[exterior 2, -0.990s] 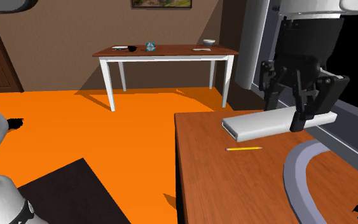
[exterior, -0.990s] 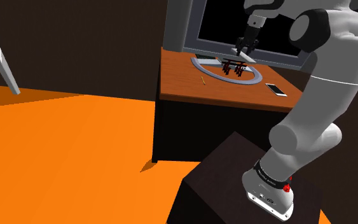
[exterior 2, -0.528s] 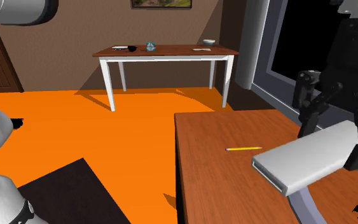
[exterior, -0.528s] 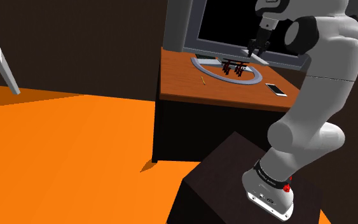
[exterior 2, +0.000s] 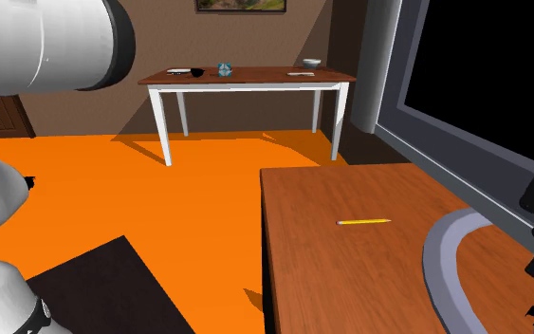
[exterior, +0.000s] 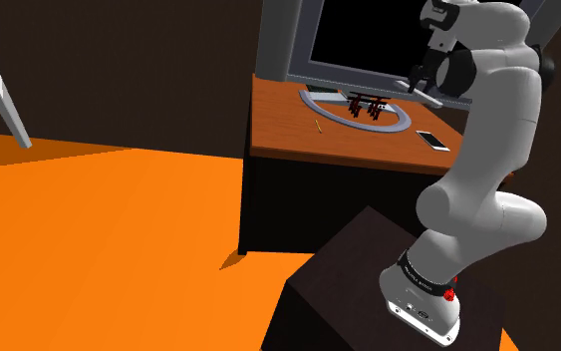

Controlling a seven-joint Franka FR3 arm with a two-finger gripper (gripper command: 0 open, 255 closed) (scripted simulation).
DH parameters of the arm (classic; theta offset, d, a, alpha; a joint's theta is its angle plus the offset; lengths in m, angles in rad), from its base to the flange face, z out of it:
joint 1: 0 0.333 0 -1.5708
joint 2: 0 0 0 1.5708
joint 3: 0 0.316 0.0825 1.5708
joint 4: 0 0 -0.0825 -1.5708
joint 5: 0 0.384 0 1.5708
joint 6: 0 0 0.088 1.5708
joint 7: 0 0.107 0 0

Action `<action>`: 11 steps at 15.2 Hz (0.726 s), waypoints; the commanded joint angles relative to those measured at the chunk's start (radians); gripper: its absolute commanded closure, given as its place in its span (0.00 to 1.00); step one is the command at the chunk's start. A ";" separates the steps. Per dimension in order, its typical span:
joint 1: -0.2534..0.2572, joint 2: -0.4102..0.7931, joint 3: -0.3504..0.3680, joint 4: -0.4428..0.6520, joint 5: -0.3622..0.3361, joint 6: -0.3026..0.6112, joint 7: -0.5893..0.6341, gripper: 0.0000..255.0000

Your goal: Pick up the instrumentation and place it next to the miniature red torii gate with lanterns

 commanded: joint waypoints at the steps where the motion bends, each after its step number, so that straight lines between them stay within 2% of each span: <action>1: -0.038 0.048 -0.006 0.072 0.014 0.069 -0.023 1.00; 11: 0.008 -0.007 -0.022 -0.160 0.006 0.241 -0.033 1.00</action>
